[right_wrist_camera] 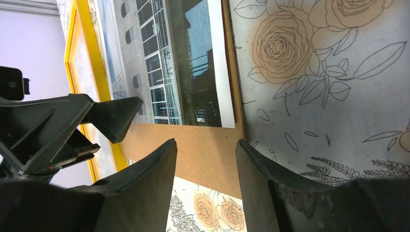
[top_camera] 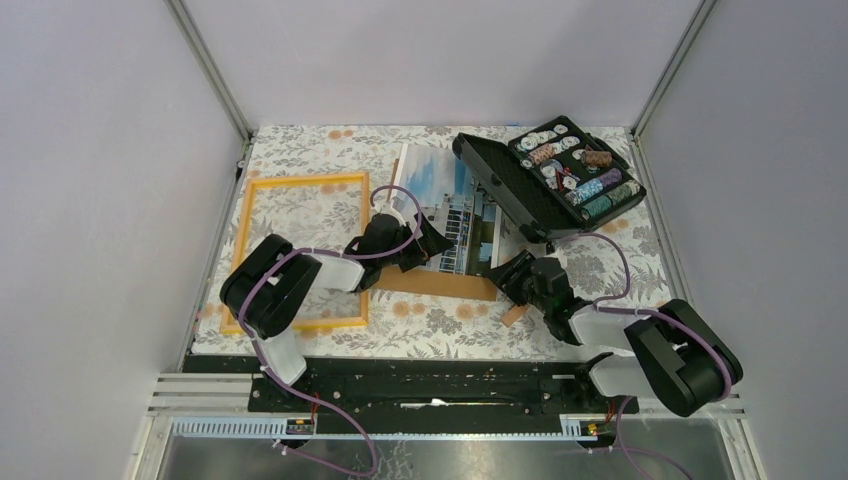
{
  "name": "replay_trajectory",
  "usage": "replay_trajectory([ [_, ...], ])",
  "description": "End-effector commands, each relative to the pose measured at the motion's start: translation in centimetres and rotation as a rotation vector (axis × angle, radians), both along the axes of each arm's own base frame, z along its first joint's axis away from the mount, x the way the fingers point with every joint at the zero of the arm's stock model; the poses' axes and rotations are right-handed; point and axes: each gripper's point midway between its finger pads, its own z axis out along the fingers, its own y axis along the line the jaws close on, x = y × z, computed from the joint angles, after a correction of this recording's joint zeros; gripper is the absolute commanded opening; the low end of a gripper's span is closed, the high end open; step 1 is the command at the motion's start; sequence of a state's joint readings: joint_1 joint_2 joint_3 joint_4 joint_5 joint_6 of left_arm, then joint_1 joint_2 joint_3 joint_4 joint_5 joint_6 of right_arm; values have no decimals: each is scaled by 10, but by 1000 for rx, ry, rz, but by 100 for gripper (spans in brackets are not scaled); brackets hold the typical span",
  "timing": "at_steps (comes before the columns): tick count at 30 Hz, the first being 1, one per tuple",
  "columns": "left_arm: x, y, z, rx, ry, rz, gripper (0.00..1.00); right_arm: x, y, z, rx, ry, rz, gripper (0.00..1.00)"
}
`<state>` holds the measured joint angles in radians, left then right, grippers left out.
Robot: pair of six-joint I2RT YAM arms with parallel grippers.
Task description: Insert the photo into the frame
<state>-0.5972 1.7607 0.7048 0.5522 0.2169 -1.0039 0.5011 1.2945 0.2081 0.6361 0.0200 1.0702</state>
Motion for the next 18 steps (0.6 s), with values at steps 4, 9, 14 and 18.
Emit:
replay_trajectory([
  [4, -19, 20, -49, 123, 138, 19, 99, 11, -6, 1, 6, -14, -75, 55],
  [9, -20, 18, -50, 116, 148, 17, 99, 16, -7, -6, 9, -1, -104, 55],
  [14, -19, 17, -54, 114, 169, 7, 99, 20, 1, -7, 29, 0, -89, 55],
  [18, -19, 16, -53, 109, 170, 3, 99, 25, -1, -10, 17, -1, -109, 55],
])
